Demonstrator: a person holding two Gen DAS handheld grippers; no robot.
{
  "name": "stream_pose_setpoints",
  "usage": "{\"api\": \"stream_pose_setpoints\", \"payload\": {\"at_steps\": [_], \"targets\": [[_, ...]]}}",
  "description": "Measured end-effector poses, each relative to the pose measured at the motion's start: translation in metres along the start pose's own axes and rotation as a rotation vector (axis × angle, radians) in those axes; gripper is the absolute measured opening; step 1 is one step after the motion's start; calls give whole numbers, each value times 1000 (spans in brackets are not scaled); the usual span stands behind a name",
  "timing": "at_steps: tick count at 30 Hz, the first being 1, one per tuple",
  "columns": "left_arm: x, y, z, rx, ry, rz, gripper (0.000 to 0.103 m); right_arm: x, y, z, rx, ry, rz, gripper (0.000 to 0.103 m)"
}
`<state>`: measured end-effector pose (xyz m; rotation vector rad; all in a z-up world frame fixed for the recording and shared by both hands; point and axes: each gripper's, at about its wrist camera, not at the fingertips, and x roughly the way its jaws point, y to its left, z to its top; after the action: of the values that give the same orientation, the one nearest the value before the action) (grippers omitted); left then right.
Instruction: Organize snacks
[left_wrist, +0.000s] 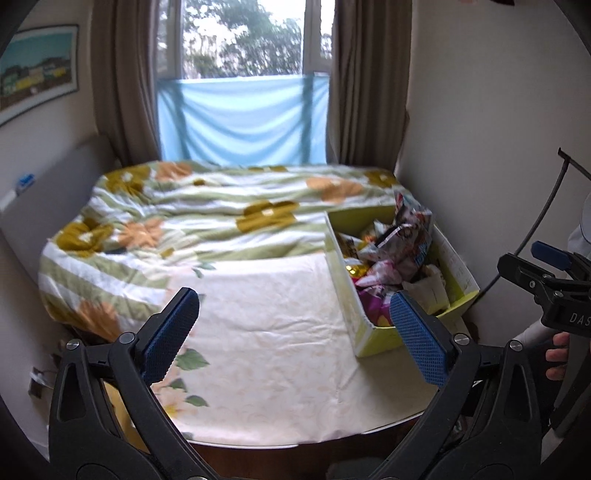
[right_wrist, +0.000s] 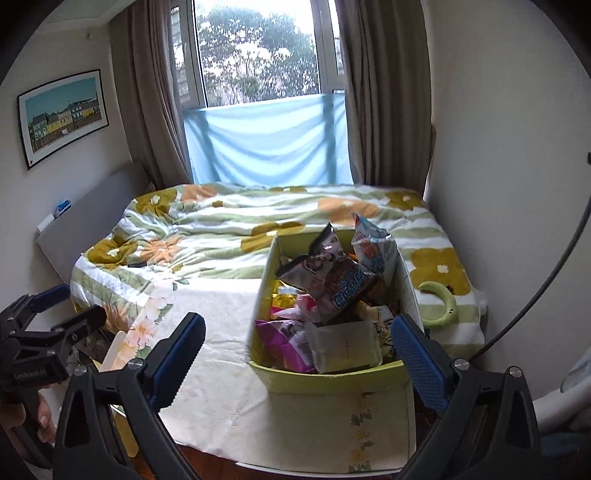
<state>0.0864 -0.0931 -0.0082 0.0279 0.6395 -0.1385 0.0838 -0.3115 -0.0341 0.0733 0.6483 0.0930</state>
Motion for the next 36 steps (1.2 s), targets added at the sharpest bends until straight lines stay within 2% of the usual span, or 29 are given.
{"api": "stream_pose_setpoints", "payload": {"at_steps": [7, 12, 17, 36], "targets": [[-53, 27, -24, -8, -60, 42, 102, -43, 38, -21, -31, -64, -67, 102], [-74, 36, -42, -3, -90, 69, 103, -55, 54, -38, -34, -73, -94, 102], [-79, 41, -49, -21, -87, 44, 102, -62, 61, -47, -26, -73, -98, 102], [-75, 37, -42, -17, -99, 36, 102, -63, 65, -45, -16, -76, -98, 102]]}}
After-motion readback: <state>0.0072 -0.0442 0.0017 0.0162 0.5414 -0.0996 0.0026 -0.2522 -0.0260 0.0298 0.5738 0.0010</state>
